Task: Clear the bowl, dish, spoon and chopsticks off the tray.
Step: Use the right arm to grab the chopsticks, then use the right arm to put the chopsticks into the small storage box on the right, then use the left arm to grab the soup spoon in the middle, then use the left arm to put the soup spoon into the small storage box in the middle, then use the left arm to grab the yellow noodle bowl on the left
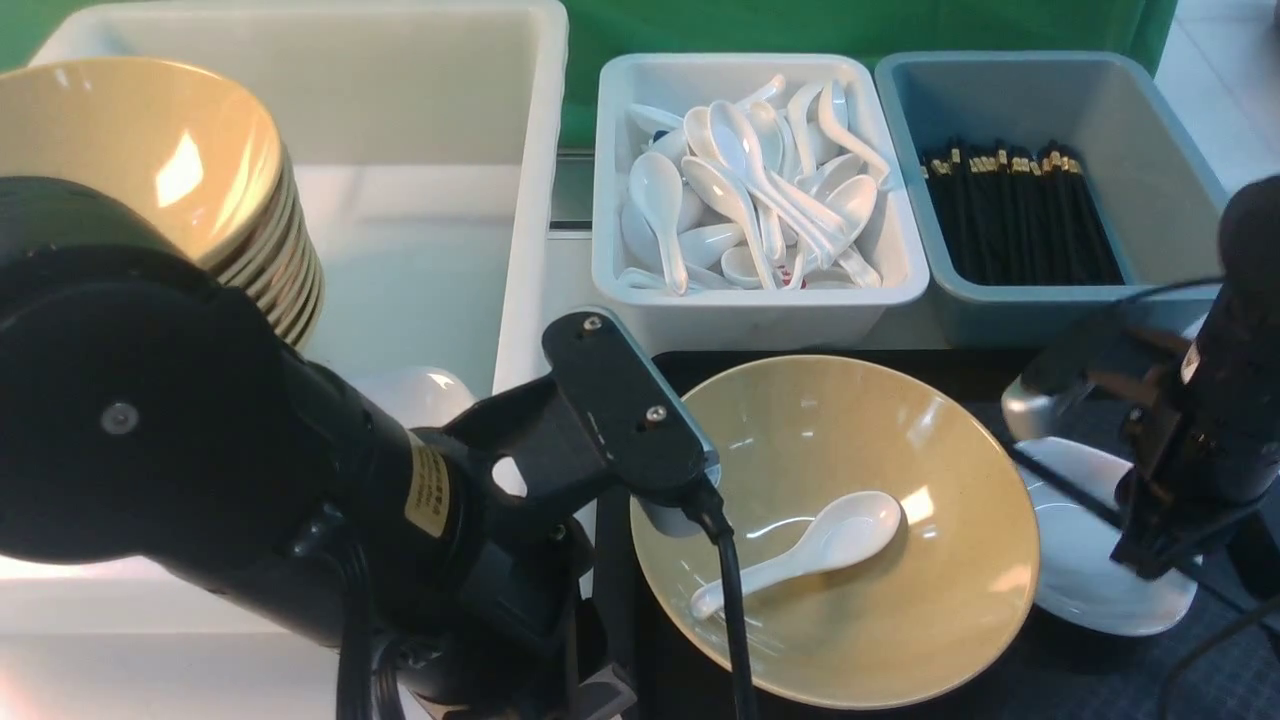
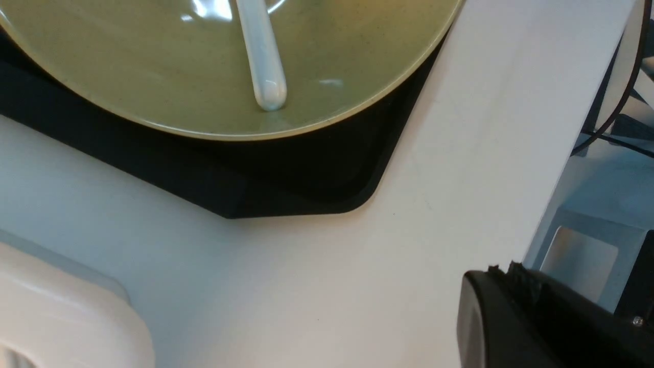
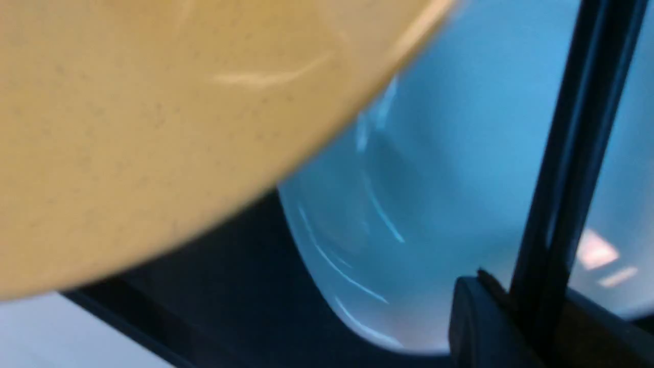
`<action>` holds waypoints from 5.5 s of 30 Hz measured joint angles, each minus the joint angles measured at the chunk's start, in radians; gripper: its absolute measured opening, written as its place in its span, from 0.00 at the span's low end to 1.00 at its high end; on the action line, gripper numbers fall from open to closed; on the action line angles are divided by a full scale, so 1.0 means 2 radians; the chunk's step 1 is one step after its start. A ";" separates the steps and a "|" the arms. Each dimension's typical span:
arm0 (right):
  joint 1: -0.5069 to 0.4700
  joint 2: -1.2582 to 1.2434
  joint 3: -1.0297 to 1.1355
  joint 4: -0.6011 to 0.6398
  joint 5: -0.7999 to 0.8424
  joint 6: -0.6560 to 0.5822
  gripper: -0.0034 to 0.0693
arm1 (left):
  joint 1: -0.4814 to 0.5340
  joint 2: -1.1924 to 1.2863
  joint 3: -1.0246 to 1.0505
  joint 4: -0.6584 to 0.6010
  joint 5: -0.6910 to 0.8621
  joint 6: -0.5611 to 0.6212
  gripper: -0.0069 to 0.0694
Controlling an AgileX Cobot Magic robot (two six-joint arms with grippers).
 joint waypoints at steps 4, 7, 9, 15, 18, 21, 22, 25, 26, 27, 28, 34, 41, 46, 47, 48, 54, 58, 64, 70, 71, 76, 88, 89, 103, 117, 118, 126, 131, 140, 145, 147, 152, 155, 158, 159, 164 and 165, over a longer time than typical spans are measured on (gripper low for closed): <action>0.000 -0.045 -0.052 -0.019 0.028 0.045 0.23 | 0.000 0.000 0.000 0.000 -0.003 0.000 0.08; 0.000 -0.052 -0.111 -0.022 0.019 0.075 0.23 | 0.000 0.000 0.000 0.000 -0.022 -0.002 0.08; 0.000 -0.045 -0.144 -0.022 0.004 0.094 0.23 | 0.000 0.002 -0.001 0.000 -0.042 -0.007 0.08; 0.000 0.047 -0.307 -0.023 -0.079 0.189 0.23 | 0.000 0.047 -0.057 0.025 -0.110 -0.020 0.08; -0.004 0.104 -0.369 -0.023 -0.130 0.239 0.23 | 0.000 0.066 -0.084 0.033 -0.128 -0.029 0.08; -0.012 0.159 -0.418 -0.023 -0.173 0.284 0.23 | 0.000 0.071 -0.092 0.034 -0.134 -0.037 0.08; -0.016 0.180 -0.434 -0.023 -0.184 0.296 0.23 | 0.000 0.071 -0.092 0.034 -0.131 -0.042 0.08; -0.029 0.237 -0.475 -0.023 -0.201 0.311 0.24 | 0.000 0.070 -0.092 0.034 -0.102 -0.058 0.08; -0.034 0.254 -0.485 -0.023 -0.201 0.314 0.26 | 0.000 0.070 -0.092 0.036 -0.087 -0.065 0.08; -0.039 0.271 -0.493 -0.023 -0.201 0.319 0.31 | 0.000 0.070 -0.092 0.038 -0.067 -0.071 0.08; -0.039 0.271 -0.493 -0.023 -0.201 0.319 0.31 | 0.000 0.070 -0.092 0.039 -0.067 -0.071 0.08; -0.056 0.289 -0.517 -0.025 -0.114 0.343 0.68 | 0.000 0.070 -0.092 0.051 -0.025 -0.098 0.08; -0.022 0.209 -0.526 -0.025 0.051 0.193 0.80 | 0.000 0.027 -0.092 0.055 -0.017 -0.106 0.08; 0.032 0.136 -0.513 -0.015 0.087 0.139 0.80 | 0.000 -0.017 -0.091 0.060 0.013 -0.106 0.08; 0.047 0.117 -0.501 -0.009 0.087 0.132 0.79 | 0.000 -0.026 -0.088 0.062 0.017 -0.106 0.08; 0.062 0.099 -0.491 -0.006 0.088 0.128 0.79 | 0.000 -0.036 -0.082 0.062 0.018 -0.106 0.08; 0.149 0.003 -0.378 0.004 0.091 0.118 0.79 | 0.000 -0.087 -0.012 0.063 0.003 -0.108 0.08; 0.181 -0.043 -0.282 0.003 0.091 0.131 0.79 | 0.000 -0.100 0.031 0.059 -0.016 -0.119 0.08; 0.186 -0.129 -0.180 -0.031 0.091 0.204 0.79 | 0.000 -0.056 0.006 0.057 0.006 -0.127 0.08; 0.186 -0.249 -0.117 -0.048 0.092 0.247 0.79 | 0.000 0.056 -0.087 0.073 0.021 -0.092 0.12; 0.186 -0.267 -0.107 -0.048 0.092 0.249 0.79 | 0.000 0.078 -0.110 0.073 0.023 -0.088 0.14; 0.186 -0.338 -0.063 -0.049 0.095 0.250 0.79 | 0.000 0.186 -0.192 0.073 0.044 -0.071 0.34; 0.186 -0.417 0.018 -0.058 0.097 0.249 0.79 | 0.000 0.369 -0.280 0.095 0.054 -0.027 0.66; 0.186 -0.418 0.020 -0.059 0.096 0.249 0.79 | 0.000 0.372 -0.280 0.097 0.052 -0.028 0.66; 0.186 -0.422 0.038 -0.065 0.096 0.248 0.79 | 0.002 0.398 -0.338 0.098 0.077 -0.047 0.18; 0.186 -0.422 0.038 -0.065 0.080 0.250 0.79 | 0.147 0.415 -0.547 0.092 -0.069 -0.119 0.18; 0.186 -0.422 0.038 -0.065 0.078 0.251 0.79 | 0.158 0.440 -0.548 0.092 -0.119 -0.125 0.19; 0.186 -0.422 0.038 -0.065 0.084 0.262 0.79 | 0.174 0.510 -0.548 0.093 -0.206 -0.132 0.48; 0.186 -0.422 0.038 -0.065 0.093 0.262 0.79 | 0.176 0.496 -0.548 0.096 -0.137 -0.143 0.75; 0.186 -0.422 0.038 -0.064 0.082 0.248 0.79 | 0.154 0.398 -0.521 0.095 0.095 -0.074 0.84; 0.186 -0.422 0.038 -0.064 0.071 0.248 0.79 | 0.134 0.386 -0.460 0.084 0.099 -0.074 0.85; 0.186 -0.423 0.038 -0.064 0.069 0.248 0.79 | 0.131 0.386 -0.431 0.080 0.099 -0.074 0.85; 0.186 -0.423 0.038 -0.064 0.066 0.248 0.79 | 0.130 0.386 -0.351 0.077 0.059 -0.074 0.85; 0.186 -0.423 0.038 -0.064 0.061 0.248 0.79 | 0.130 0.386 -0.314 0.071 0.023 -0.073 0.85; 0.186 -0.423 0.038 -0.064 0.057 0.248 0.79 | 0.128 0.386 -0.287 0.051 -0.007 -0.072 0.81; 0.186 -0.423 0.038 -0.064 0.056 0.248 0.79 | 0.128 0.386 -0.281 0.045 -0.012 -0.072 0.77; 0.186 -0.423 0.038 -0.064 0.055 0.248 0.79 | 0.116 0.386 -0.273 0.027 -0.032 -0.072 0.43; 0.186 -0.423 0.038 -0.063 0.055 0.248 0.79 | 0.114 0.388 -0.273 0.026 -0.038 -0.070 0.33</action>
